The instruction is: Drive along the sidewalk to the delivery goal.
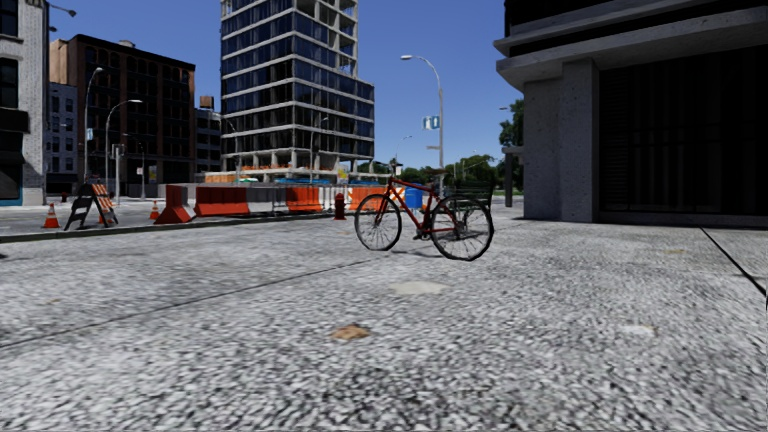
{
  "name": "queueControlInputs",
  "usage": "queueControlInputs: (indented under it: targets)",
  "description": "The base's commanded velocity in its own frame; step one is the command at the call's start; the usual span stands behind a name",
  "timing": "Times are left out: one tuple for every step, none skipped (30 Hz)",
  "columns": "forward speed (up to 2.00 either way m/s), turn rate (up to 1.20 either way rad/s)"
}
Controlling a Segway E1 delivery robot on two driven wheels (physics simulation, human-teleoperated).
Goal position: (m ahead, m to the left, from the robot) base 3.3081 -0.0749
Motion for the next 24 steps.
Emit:
queueControlInputs:
  targets:
    - [1.48, 0.00]
    - [1.48, 0.00]
    - [1.41, 0.00]
    - [1.28, 0.00]
    - [1.20, -0.05]
    - [1.18, -0.17]
    - [1.17, -0.21]
    - [1.17, -0.21]
    - [1.17, -0.22]
    - [1.17, -0.22]
    - [1.17, -0.22]
    - [1.16, -0.13]
    - [1.16, 0.00]
    - [1.16, 0.00]
    - [1.16, 0.00]
    - [1.16, 0.00]
    - [1.16, 0.00]
    - [1.16, 0.00]
    - [1.16, 0.00]
    - [1.16, 0.00]
    - [1.16, 0.00]
    - [1.16, 0.00]
    - [1.16, 0.00]
    - [1.16, 0.00]
